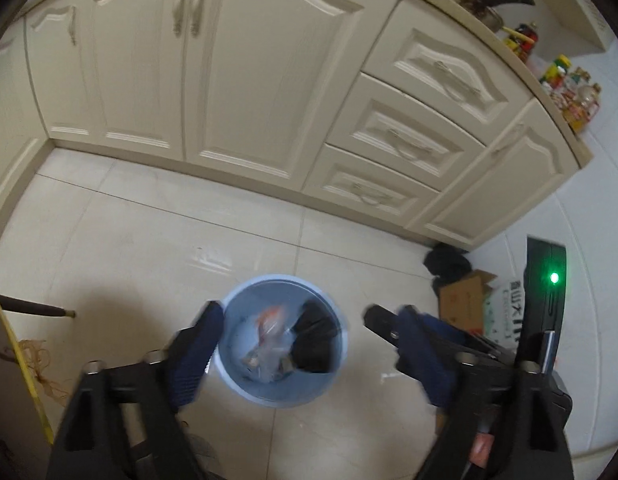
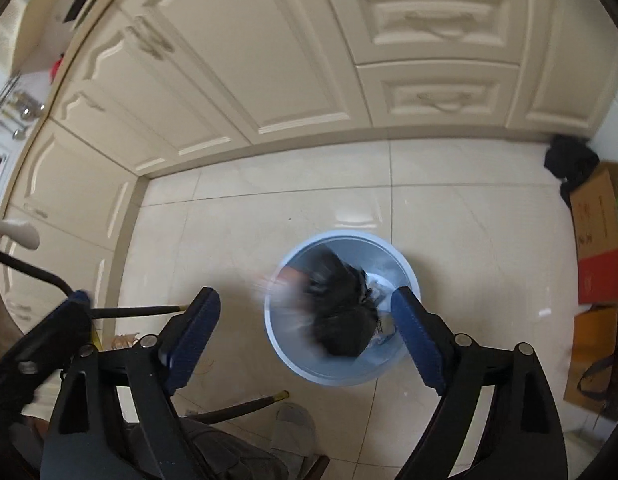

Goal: Collect trash
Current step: 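Carry both bags to the blue bin and open both tools to drop them, then return both tools from the bin to the table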

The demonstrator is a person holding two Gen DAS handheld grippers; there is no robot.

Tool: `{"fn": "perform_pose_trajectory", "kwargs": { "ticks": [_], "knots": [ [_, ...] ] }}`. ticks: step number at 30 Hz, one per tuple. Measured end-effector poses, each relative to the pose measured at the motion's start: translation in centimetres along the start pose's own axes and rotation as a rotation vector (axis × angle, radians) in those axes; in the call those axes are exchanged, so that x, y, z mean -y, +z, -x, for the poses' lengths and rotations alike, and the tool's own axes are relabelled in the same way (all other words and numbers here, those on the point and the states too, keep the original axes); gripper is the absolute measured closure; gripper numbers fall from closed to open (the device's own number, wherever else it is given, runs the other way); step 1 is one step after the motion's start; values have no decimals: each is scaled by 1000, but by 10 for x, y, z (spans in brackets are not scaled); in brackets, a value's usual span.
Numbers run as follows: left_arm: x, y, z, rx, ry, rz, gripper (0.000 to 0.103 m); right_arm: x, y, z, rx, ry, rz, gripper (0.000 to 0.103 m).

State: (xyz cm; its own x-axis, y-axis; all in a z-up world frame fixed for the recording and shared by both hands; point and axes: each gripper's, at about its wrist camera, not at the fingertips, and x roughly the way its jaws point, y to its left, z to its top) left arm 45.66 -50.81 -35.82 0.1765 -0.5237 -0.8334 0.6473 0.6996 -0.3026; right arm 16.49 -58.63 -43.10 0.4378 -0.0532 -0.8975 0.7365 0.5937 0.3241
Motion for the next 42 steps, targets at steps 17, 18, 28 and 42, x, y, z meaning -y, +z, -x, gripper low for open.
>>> {"fn": "perform_pose_trajectory", "kwargs": {
  "ticks": [17,18,28,42],
  "knots": [
    [14,-5,92,167,36,-69,6,-21,-23,87,133,-8,-22,0],
    [20,-7,102,185,38,-74,6,-26,-24,98,151,-4,-13,0],
    [25,-91,270,452,77,-119,1,-111,-48,195,320,74,122,0],
    [-35,-257,441,696,211,-66,1,-246,-108,302,490,216,367,0]
  ]
}}
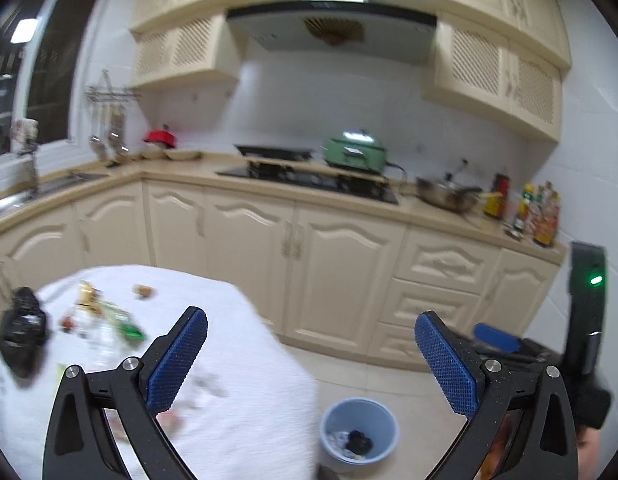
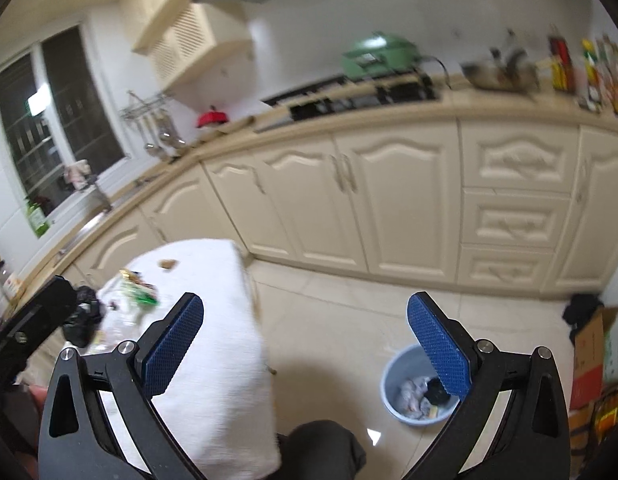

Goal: Collect trash
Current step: 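Return both tools from the bin to the table, then grasp the clear plastic bags with the right tool while the left tool grasps the green snack bag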

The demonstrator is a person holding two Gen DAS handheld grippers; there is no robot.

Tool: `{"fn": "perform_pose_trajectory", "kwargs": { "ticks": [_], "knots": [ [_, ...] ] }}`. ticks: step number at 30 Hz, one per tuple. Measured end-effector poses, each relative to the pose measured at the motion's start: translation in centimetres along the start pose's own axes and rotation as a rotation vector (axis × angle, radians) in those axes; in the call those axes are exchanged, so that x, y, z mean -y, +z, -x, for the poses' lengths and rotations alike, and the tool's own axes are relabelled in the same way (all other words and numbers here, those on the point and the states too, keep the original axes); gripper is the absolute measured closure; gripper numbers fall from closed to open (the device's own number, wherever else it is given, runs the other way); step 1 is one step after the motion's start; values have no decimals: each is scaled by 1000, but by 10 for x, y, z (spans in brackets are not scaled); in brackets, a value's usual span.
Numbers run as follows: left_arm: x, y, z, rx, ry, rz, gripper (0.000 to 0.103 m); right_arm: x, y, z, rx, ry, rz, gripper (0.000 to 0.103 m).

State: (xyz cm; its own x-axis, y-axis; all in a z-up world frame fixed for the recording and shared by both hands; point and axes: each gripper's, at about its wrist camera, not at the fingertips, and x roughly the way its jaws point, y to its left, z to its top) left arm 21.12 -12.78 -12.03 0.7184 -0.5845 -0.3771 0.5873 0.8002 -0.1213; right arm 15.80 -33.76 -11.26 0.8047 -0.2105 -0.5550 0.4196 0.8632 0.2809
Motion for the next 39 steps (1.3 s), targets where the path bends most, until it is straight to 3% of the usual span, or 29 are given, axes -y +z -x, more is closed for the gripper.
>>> {"fn": "perform_pose_trajectory", "kwargs": {
  "ticks": [9,19,26,36,39],
  "knots": [
    [-59,-49,124,102,175,45,1,-113,-7,34,65,162,182,0],
    [-82,-102,196,97,364,133,1,-193,-48,16,3,279,326,0],
    [-76,-127,213,70,414,172,1,-225,-72,-11,-72,318,433,0],
    [-68,-137,184,-56,401,221,1,-236,-97,-83,-259,285,465,0],
    [-69,-125,167,-101,410,222,1,-239,-99,-108,-313,279,452,0]
  ]
}}
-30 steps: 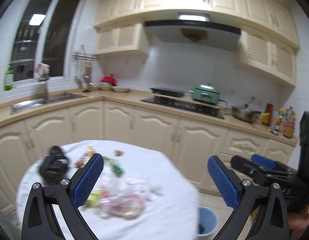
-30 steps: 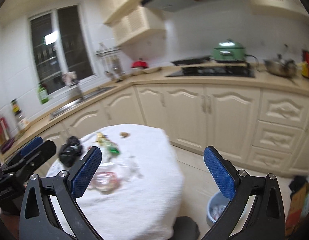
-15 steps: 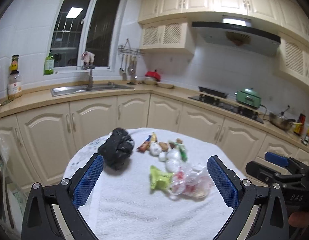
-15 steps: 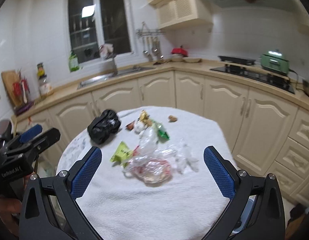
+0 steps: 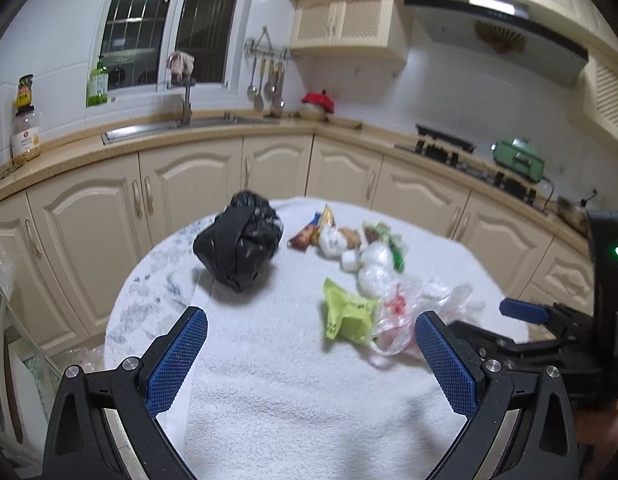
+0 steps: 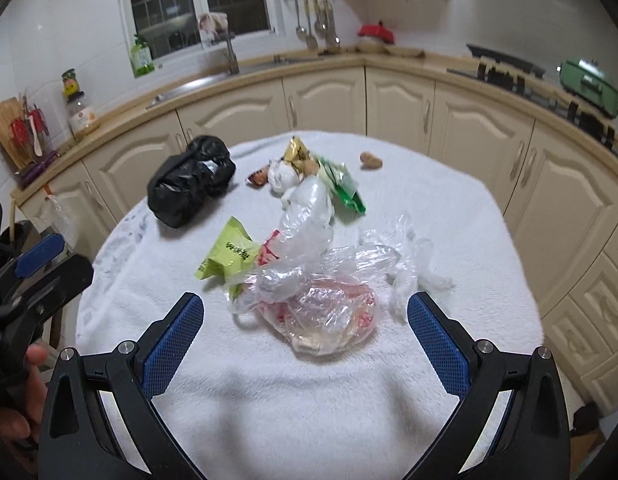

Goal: Collect trash
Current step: 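Grasp the clear plastic bags with the right tool while the left tool grasps the green snack bag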

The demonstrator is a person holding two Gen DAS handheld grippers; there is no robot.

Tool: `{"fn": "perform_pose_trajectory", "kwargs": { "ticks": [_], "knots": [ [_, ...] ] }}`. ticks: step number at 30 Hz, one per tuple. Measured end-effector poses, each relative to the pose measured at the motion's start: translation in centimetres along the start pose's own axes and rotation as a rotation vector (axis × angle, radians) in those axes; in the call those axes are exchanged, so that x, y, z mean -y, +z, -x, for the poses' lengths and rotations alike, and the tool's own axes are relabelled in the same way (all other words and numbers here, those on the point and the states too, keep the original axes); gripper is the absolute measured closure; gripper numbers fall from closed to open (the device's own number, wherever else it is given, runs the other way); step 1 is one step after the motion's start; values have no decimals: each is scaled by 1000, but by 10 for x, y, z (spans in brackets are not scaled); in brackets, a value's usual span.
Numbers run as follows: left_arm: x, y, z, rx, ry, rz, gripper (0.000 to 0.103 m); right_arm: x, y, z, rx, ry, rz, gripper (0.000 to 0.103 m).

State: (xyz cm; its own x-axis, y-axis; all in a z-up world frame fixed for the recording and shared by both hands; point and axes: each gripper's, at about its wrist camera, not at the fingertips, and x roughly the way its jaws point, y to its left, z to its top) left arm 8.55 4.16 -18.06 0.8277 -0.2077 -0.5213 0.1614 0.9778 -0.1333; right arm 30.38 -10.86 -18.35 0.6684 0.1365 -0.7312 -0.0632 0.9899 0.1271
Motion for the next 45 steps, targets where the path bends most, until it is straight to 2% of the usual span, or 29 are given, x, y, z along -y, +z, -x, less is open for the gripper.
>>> {"fn": "perform_pose_trajectory", "kwargs": {
  "ticks": [7,10,12,18,23,32,40,42,43,44,45],
  "knots": [
    [8,35,-35,-123,30,-40,1,-2,10,-50,-119,12,33,0],
    [5,54,-56,-179,38,-38,1,-1,8,-74,-192,10,58,5],
    [2,73,-74,-213,19,-28,1,2,7,-84,-224,23,45,14],
    [16,82,-102,-254,14,-85,1,8,6,-86,-215,48,35,41],
    [26,87,-126,-276,-5,-100,1,22,6,-77,-203,90,-42,54],
    [29,95,-178,-333,-22,-88,1,37,3,-57,-181,111,-95,57],
    [46,91,-225,-376,-20,-153,1,51,6,-49,-163,102,-129,57],
    [51,91,-233,-372,-21,-164,5,54,5,-48,-162,102,-142,57],
    [51,91,-237,-369,-35,-166,17,55,4,-48,-162,103,-150,57],
    [52,91,-242,-380,-56,-165,39,57,4,-49,-163,103,-153,57],
    [51,90,-248,-394,-70,-156,46,57,3,-50,-167,102,-158,57]
  ]
}}
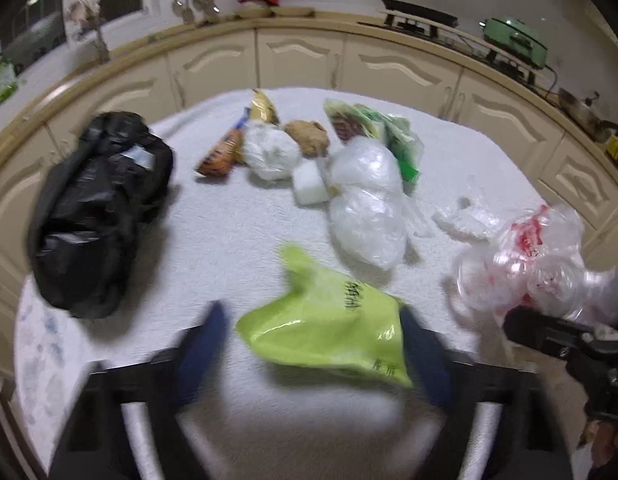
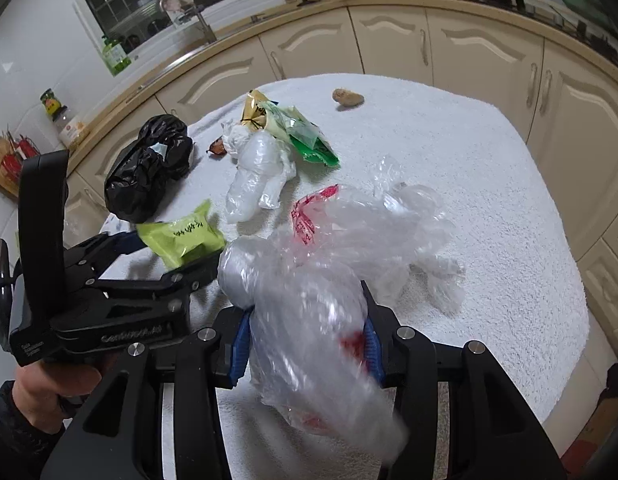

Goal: Collect trash
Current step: 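Grasp the clear plastic bags with the right tool while the left tool grasps the green snack bag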

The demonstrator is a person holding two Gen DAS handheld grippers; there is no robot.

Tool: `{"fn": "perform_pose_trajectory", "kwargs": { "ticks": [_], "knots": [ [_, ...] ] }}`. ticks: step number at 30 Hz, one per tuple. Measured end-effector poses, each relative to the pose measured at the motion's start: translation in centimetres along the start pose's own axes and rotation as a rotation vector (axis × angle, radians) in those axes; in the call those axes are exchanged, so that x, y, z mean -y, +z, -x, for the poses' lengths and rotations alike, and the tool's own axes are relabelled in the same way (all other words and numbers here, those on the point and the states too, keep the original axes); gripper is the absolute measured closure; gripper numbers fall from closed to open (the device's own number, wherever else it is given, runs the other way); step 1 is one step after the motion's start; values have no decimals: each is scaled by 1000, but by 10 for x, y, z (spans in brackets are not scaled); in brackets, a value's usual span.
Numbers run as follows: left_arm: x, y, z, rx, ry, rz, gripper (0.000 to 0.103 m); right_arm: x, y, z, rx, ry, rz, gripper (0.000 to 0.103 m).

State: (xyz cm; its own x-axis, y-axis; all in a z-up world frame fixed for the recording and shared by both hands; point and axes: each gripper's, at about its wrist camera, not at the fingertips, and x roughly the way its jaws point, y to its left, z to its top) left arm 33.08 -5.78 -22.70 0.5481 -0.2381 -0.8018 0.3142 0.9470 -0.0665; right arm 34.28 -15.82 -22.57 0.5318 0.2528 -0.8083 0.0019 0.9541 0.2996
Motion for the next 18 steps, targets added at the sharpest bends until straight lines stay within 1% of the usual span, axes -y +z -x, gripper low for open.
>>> {"fn": "perform_pose_trajectory", "kwargs": {
  "ticks": [1,2,4,5,6,8,12,16,18],
  "knots": [
    [-1,1,-1,15,12,3,54,1,-1,-1,-2,1,-3,57],
    [-2,2,-2,15,8,9,63,2,-3,-2,-5,5,-8,57],
    [-5,4,-3,16,-12,24,78,2,-5,-4,-5,13,-18,57],
    [-8,4,-3,16,-25,41,78,2,-6,-5,-4,11,-19,59],
    [-10,4,-2,18,-33,53,78,2,-6,-5,-1,11,-21,59],
    [-15,3,-2,25,-28,56,78,3,-8,-5,5,15,-24,59],
    [-23,-2,3,50,-41,61,78,3,-9,-3,15,12,-26,60],
    [-24,-6,14,68,-50,58,78,3,-10,2,32,10,-31,61],
    [-16,-7,25,86,-44,49,78,2,-10,4,37,8,-29,62]
  ]
}}
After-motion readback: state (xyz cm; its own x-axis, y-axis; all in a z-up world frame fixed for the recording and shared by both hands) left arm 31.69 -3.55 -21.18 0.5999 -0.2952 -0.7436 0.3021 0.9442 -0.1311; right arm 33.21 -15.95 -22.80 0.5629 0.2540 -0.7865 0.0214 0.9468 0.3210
